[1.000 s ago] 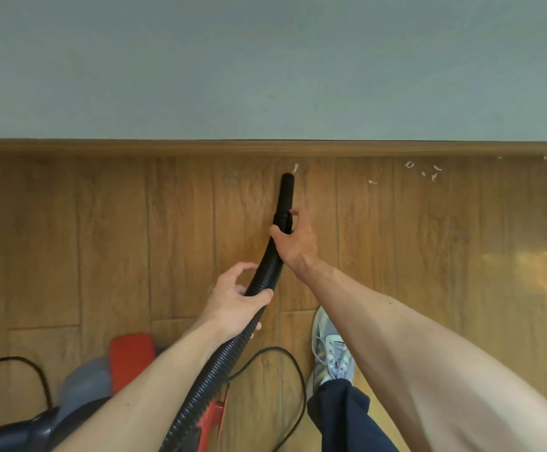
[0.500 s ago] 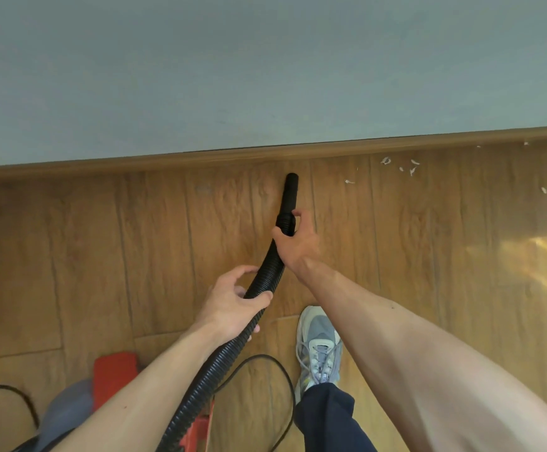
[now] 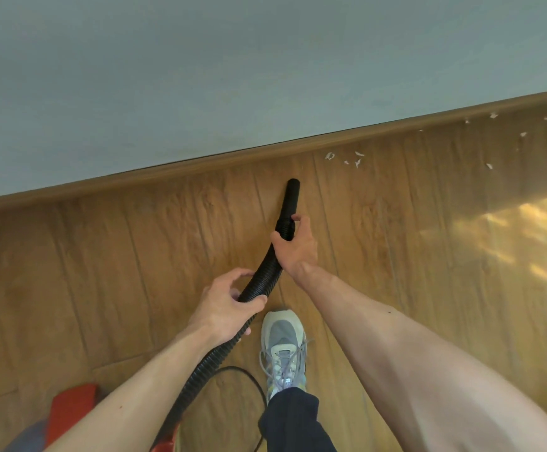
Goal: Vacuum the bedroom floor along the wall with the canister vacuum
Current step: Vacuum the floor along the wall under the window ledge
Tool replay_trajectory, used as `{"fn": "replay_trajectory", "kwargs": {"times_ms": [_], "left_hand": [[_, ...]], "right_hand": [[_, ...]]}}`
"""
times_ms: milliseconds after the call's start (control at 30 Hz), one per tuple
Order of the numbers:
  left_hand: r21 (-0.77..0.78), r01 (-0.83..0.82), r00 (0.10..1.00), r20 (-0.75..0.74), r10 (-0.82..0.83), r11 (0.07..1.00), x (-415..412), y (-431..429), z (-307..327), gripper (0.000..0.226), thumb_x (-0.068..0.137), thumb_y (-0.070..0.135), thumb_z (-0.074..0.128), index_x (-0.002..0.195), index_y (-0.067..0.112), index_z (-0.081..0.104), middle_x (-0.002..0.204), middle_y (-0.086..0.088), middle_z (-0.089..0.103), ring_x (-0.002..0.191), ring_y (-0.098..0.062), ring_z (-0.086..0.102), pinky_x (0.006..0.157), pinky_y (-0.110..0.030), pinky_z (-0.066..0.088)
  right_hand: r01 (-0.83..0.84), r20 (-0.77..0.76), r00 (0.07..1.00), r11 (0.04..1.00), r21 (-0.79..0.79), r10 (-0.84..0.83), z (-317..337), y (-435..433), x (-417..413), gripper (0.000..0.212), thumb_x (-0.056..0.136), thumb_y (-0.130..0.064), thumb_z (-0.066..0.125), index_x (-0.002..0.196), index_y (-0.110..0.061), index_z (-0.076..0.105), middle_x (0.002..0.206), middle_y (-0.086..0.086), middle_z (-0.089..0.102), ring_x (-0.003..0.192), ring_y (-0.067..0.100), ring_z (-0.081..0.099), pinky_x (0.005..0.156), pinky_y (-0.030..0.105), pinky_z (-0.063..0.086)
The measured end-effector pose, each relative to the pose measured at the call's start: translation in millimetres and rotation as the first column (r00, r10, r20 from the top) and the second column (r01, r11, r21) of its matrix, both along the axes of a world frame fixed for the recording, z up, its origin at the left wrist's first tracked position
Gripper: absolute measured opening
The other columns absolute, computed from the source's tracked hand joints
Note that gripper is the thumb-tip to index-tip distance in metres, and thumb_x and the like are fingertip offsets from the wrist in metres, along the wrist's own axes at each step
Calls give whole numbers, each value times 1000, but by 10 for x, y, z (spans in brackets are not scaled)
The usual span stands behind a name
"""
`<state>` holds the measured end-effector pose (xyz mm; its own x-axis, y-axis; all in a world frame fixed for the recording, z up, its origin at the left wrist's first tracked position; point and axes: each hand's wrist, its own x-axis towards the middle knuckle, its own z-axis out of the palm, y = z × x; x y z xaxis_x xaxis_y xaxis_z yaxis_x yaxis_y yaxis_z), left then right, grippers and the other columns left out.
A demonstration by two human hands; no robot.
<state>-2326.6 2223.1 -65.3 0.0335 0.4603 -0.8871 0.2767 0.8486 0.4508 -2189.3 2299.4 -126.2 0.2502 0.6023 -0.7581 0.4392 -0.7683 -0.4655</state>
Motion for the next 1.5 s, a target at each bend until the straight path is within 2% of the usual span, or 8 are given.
{"fn": "replay_trajectory", "kwargs": {"times_ms": [267, 500, 933, 1067, 1167, 1233, 1367, 1500], "left_hand": [[-1, 38, 999, 12, -38, 999, 202, 166, -47, 43, 83, 28, 76, 120, 37, 57, 87, -1, 73, 48, -24, 66, 47, -34, 54], [-11, 14, 1000, -3, -14, 1000, 237, 352, -30, 38, 85, 27, 74, 118, 37, 57, 91, 4, 73, 49, -22, 65, 47, -33, 54], [-7, 13, 1000, 9, -12, 1000, 490, 678, 50, 37, 87, 23, 73, 117, 36, 56, 91, -4, 71, 49, -23, 62, 45, -32, 51], [-5, 40, 999, 31, -40, 999, 677, 725, 67, 32, 87, 23, 72, 109, 40, 56, 92, -8, 72, 49, -23, 61, 48, -33, 53], [-2, 70, 997, 46, -70, 998, 845, 768, 71, 31, 88, 23, 71, 111, 37, 57, 93, -10, 71, 50, -23, 61, 47, -32, 53], [1, 89, 994, 64, -89, 996, 964, 795, 70, 32, 88, 24, 71, 113, 36, 56, 91, -8, 71, 51, -23, 62, 49, -35, 54], [7, 111, 991, 70, -111, 994, 1134, 816, 80, 28, 86, 29, 72, 96, 48, 54, 87, -4, 71, 51, -23, 65, 56, -47, 58], [-10, 116, 992, 61, -115, 993, 1133, 801, 91, 30, 86, 31, 72, 108, 42, 54, 84, -5, 72, 52, -23, 66, 57, -51, 58]], "right_hand": [[20, -6, 1000, 1000, -3, -20, -8, 148, 260, 45, 94, -26, 62, 132, -27, 37, 105, 6, 64, 85, 24, 68, 76, 45, 62], [16, -62, 998, 1000, 2, -16, -58, 369, 289, 53, 93, -26, 64, 139, -31, 38, 111, 5, 63, 92, 24, 69, 75, 47, 62], [46, -76, 996, 999, 8, -45, -50, 662, 545, 59, 93, -23, 64, 145, -30, 37, 110, 4, 63, 89, 21, 68, 72, 36, 62], [64, -38, 997, 998, 2, -64, -46, 648, 737, 58, 93, -24, 65, 144, -31, 38, 114, 6, 64, 92, 23, 68, 78, 44, 62], [71, -5, 997, 997, 14, -71, -21, 639, 921, 57, 93, -25, 65, 143, -29, 39, 113, 3, 63, 93, 22, 68, 78, 40, 61], [70, 19, 997, 997, 28, -71, -1, 657, 1048, 56, 93, -25, 65, 143, -28, 41, 111, 1, 62, 92, 20, 66, 77, 35, 58], [77, 36, 996, 997, 3, -77, 27, 687, 1222, 56, 92, -24, 66, 142, -28, 42, 108, 1, 61, 93, 22, 67, 80, 39, 59], [76, 39, 996, 997, -1, -76, 25, 665, 1217, 57, 91, -25, 67, 142, -29, 41, 115, 4, 63, 96, 24, 68, 83, 44, 60]]}}
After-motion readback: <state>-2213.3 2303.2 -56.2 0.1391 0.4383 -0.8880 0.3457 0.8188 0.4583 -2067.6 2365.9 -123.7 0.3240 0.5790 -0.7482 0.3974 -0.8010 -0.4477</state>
